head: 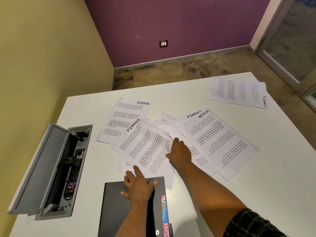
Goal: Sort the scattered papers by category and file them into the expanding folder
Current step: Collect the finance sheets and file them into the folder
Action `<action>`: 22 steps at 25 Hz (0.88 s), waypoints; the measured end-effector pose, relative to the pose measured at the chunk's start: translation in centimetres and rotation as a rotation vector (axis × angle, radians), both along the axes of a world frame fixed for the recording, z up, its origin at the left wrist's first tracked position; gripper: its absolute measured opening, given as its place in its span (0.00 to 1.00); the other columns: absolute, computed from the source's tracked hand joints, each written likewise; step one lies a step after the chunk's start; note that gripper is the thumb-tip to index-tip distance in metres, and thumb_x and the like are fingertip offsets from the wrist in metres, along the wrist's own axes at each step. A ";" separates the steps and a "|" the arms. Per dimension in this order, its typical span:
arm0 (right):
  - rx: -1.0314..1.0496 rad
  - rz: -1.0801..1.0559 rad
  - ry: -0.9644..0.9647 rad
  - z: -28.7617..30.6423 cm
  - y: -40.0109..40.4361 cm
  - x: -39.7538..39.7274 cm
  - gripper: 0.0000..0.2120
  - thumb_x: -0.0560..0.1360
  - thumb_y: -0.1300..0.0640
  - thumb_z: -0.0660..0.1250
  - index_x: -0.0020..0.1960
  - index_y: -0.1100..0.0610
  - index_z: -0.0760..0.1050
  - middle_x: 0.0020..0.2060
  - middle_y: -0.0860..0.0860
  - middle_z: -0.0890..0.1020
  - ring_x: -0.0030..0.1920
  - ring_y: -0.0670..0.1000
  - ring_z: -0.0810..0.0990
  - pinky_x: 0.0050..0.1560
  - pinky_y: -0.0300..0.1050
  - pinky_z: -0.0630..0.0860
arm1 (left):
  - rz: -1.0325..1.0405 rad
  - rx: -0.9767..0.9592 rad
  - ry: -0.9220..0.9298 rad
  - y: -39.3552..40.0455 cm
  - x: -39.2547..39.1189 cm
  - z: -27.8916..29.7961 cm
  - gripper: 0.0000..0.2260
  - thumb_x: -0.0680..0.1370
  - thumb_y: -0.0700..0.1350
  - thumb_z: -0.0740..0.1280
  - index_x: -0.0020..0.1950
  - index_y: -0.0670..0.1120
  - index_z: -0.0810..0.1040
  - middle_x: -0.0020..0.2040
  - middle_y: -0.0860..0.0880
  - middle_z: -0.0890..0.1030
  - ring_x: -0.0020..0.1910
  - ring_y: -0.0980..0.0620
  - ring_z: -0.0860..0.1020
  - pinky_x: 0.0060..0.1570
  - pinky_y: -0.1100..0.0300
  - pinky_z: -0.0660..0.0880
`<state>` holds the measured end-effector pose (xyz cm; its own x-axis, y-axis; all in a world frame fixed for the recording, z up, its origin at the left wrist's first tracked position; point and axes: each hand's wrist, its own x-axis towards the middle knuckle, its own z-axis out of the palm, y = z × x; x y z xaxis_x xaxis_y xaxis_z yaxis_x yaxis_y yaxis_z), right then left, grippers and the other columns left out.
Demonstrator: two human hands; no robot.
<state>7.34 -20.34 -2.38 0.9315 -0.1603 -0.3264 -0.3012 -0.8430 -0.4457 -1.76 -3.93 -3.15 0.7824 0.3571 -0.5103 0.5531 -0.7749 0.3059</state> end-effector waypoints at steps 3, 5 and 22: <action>0.147 -0.073 -0.028 -0.6 0.2 -0.9 0.19 0.73 0.57 0.73 0.59 0.55 0.69 0.52 0.55 0.83 0.50 0.58 0.84 0.47 0.52 0.84 | 0.010 -0.008 -0.004 -0.2 -0.1 0.2 0.50 0.72 0.59 0.74 0.80 0.50 0.42 0.79 0.43 0.46 0.78 0.40 0.45 0.70 0.28 0.51; 0.321 -0.188 -0.045 -1.2 0.0 -2.0 0.18 0.72 0.54 0.75 0.58 0.51 0.72 0.48 0.51 0.83 0.46 0.54 0.84 0.46 0.52 0.84 | 0.022 -0.024 -0.013 -0.1 -0.1 0.2 0.51 0.72 0.59 0.74 0.80 0.50 0.41 0.79 0.43 0.46 0.78 0.40 0.45 0.70 0.28 0.51; 0.679 -0.667 -0.244 0.9 -5.4 -12.7 0.08 0.77 0.45 0.70 0.46 0.49 0.78 0.35 0.47 0.85 0.32 0.43 0.84 0.34 0.38 0.79 | -0.135 0.120 -0.167 -2.6 -2.1 2.0 0.47 0.76 0.56 0.70 0.81 0.47 0.40 0.80 0.42 0.51 0.79 0.44 0.49 0.75 0.35 0.46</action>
